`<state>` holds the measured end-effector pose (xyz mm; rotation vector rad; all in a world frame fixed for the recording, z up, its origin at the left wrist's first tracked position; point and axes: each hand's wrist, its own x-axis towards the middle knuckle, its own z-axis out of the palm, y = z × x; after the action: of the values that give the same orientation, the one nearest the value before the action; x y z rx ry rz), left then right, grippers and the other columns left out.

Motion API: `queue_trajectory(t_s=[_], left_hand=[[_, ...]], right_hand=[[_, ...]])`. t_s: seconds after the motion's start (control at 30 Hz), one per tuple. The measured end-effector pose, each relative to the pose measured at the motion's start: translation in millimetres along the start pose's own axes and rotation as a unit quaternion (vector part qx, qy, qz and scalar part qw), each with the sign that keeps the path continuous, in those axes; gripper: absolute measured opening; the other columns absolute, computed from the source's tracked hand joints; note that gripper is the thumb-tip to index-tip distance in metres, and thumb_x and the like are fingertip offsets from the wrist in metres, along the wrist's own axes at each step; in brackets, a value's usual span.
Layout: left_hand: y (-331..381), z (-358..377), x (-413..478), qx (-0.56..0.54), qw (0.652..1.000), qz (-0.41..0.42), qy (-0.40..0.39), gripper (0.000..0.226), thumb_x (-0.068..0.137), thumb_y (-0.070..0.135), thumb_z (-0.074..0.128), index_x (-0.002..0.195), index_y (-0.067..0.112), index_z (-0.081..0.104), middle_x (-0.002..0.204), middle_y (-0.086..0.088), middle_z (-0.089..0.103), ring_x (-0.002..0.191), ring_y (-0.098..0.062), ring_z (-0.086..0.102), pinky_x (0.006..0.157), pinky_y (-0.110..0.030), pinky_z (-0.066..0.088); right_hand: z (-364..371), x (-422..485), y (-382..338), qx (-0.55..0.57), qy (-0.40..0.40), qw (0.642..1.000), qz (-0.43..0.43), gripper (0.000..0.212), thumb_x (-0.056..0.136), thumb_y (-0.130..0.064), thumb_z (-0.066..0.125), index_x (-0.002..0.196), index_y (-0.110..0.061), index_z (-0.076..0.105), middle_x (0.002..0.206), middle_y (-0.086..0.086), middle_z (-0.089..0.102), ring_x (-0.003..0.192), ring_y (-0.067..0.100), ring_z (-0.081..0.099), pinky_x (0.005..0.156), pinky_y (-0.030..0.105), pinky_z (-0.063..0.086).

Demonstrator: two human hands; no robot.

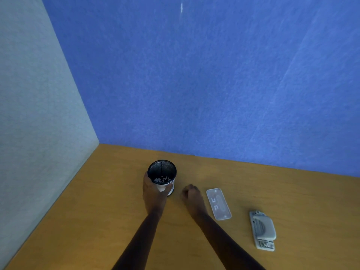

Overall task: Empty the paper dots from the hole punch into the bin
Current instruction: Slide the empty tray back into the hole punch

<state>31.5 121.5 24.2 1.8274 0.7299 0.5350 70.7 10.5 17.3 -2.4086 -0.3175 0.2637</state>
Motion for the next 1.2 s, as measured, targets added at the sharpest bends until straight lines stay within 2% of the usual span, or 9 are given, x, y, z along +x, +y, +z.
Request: queue_trajectory(t_s=[0.13,0.2,0.27,0.4,0.63,0.73,0.87,1.03,1.2], left_hand=[[2,1,-1,0.000,1.000,0.006,0.005,0.089,0.067,0.016,0.082,0.139,0.000,0.032,0.139,-0.018,0.046,0.129,-0.033,0.043,0.104,-0.048,0.042],[2,1,0,0.000,1.000,0.004,0.006,0.088,0.066,0.016,0.082,0.138,0.000,0.032,0.138,-0.018,0.047,0.128,-0.033,0.044,0.104,-0.047,0.042],[2,1,0,0.001,1.000,0.002,0.006,0.089,0.066,0.015,0.082,0.138,0.001,0.032,0.138,-0.018,0.047,0.129,-0.033,0.044,0.104,-0.047,0.042],[3,0,0,-0.003,1.000,-0.002,0.008,0.088,0.064,0.014,0.083,0.137,0.003,0.034,0.137,-0.016,0.049,0.127,-0.033,0.045,0.102,-0.045,0.043],[4,-1,0,-0.001,1.000,-0.006,0.009,0.090,0.065,0.016,0.082,0.138,0.003,0.032,0.138,-0.016,0.047,0.128,-0.033,0.044,0.103,-0.045,0.042],[5,-1,-1,-0.004,1.000,-0.007,0.006,0.089,0.066,0.015,0.082,0.139,0.002,0.032,0.139,-0.017,0.046,0.129,-0.034,0.043,0.104,-0.046,0.041],[4,-1,-3,-0.012,1.000,-0.007,0.000,0.087,0.068,0.009,0.080,0.140,0.002,0.030,0.140,-0.017,0.045,0.130,-0.034,0.042,0.105,-0.047,0.040],[-3,3,-13,-0.021,0.999,-0.041,-0.011,0.088,0.071,-0.004,0.071,0.144,0.000,0.021,0.148,-0.021,0.034,0.136,-0.036,0.034,0.110,-0.052,0.034],[-5,14,-37,-0.002,0.992,-0.126,0.030,0.083,0.076,-0.006,0.065,0.143,-0.005,0.016,0.146,-0.029,0.028,0.135,-0.042,0.029,0.108,-0.052,0.032]], right_hand=[[-23,17,-34,0.137,0.069,0.988,-0.029,0.016,0.091,-0.006,0.050,0.098,0.004,0.060,0.089,0.009,0.056,0.083,0.015,0.050,0.058,0.005,0.034],[-30,26,-50,0.143,0.062,0.986,-0.060,0.016,0.091,-0.006,0.051,0.098,0.005,0.061,0.091,0.013,0.058,0.081,0.015,0.049,0.058,0.009,0.035],[-32,33,-61,0.127,0.037,0.988,-0.082,0.019,0.090,-0.004,0.051,0.101,0.007,0.062,0.102,0.022,0.065,0.084,0.017,0.053,0.070,0.017,0.038],[-35,39,-68,0.114,0.018,0.990,-0.079,0.022,0.091,-0.002,0.051,0.102,0.008,0.066,0.111,0.023,0.069,0.102,0.030,0.064,0.086,0.030,0.049],[-36,36,-64,0.141,0.036,0.989,-0.038,0.017,0.082,-0.008,0.066,0.090,0.005,0.069,0.093,0.020,0.072,0.077,0.017,0.059,0.069,0.024,0.045],[-39,33,-58,0.150,0.039,0.988,-0.022,0.015,0.081,-0.008,0.067,0.090,0.005,0.068,0.089,0.019,0.070,0.077,0.015,0.056,0.069,0.022,0.042],[-47,24,-32,0.112,0.065,0.992,-0.008,0.020,0.085,0.000,0.056,0.099,0.004,0.069,0.104,0.018,0.072,0.093,0.025,0.066,0.076,0.024,0.047],[-60,-1,32,-0.003,0.114,0.992,0.056,0.028,0.086,0.003,0.047,0.103,0.002,0.068,0.111,0.020,0.066,0.103,0.029,0.061,0.089,0.032,0.048],[-66,-26,74,-0.132,0.057,0.978,0.153,0.030,0.093,-0.010,0.045,0.120,0.000,0.054,0.125,0.018,0.056,0.115,0.030,0.056,0.092,0.032,0.046]])
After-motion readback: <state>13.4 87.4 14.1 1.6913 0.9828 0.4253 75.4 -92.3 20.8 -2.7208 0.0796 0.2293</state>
